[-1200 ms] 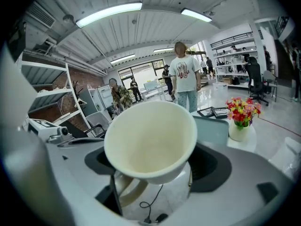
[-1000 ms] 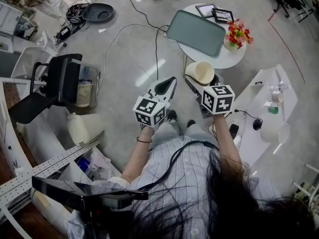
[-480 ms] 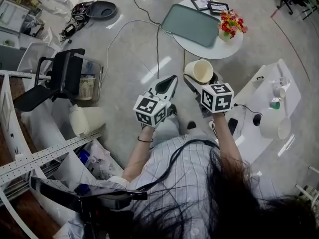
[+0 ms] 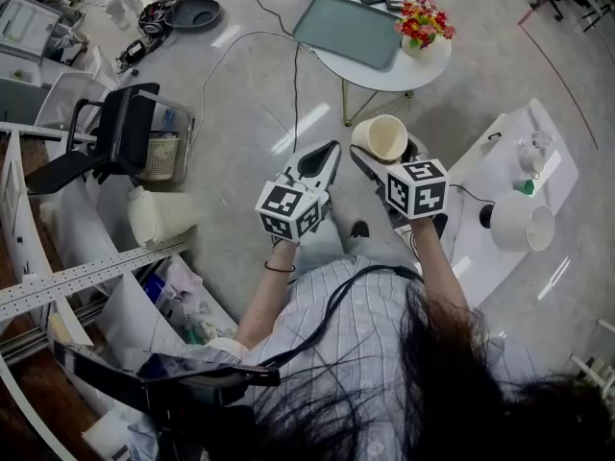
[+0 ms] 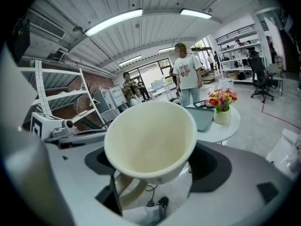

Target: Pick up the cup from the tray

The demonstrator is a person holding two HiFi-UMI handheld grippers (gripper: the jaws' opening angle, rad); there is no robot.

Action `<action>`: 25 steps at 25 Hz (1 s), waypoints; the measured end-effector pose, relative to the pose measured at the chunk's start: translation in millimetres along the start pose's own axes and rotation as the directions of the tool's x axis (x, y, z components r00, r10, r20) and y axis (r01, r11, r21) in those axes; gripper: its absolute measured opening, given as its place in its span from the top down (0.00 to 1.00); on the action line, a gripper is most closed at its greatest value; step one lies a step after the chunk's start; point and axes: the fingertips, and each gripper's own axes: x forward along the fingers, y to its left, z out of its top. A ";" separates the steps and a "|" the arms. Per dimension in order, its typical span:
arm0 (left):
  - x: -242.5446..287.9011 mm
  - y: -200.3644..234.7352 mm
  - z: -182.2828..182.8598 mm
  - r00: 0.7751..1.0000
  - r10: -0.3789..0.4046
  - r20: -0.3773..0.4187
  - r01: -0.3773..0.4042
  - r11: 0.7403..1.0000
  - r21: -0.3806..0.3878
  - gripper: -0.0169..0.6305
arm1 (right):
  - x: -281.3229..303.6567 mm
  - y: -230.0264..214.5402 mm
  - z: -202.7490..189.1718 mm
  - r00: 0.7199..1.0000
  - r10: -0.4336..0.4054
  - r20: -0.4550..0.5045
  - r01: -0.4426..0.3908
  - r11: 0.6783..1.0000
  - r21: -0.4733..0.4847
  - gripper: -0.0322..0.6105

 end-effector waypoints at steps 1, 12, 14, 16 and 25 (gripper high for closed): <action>-1.4 -5.8 -1.7 1.000 -0.003 -0.001 0.003 1.000 0.002 0.95 | -5.5 0.5 -3.7 1.000 0.000 -0.001 0.000 1.000 -0.001 0.30; -15.1 -63.7 -19.2 1.000 -0.024 -0.001 0.024 0.999 0.044 0.95 | -64.8 -0.2 -59.0 1.000 0.014 -0.024 -0.014 1.000 0.001 0.30; -17.9 -67.9 -20.9 1.000 -0.020 0.001 0.020 0.999 0.045 0.95 | -71.5 0.5 -66.9 0.999 0.015 -0.033 -0.015 1.000 -0.006 0.30; -21.3 -71.1 -23.6 1.000 -0.013 0.005 0.013 0.999 0.043 0.95 | -77.7 2.7 -73.7 0.999 0.018 -0.038 -0.018 1.000 -0.014 0.30; -37.7 -84.1 -30.7 1.000 -0.002 0.026 0.001 0.999 0.039 0.95 | -100.9 20.2 -88.1 0.998 0.043 -0.042 -0.045 0.998 -0.047 0.30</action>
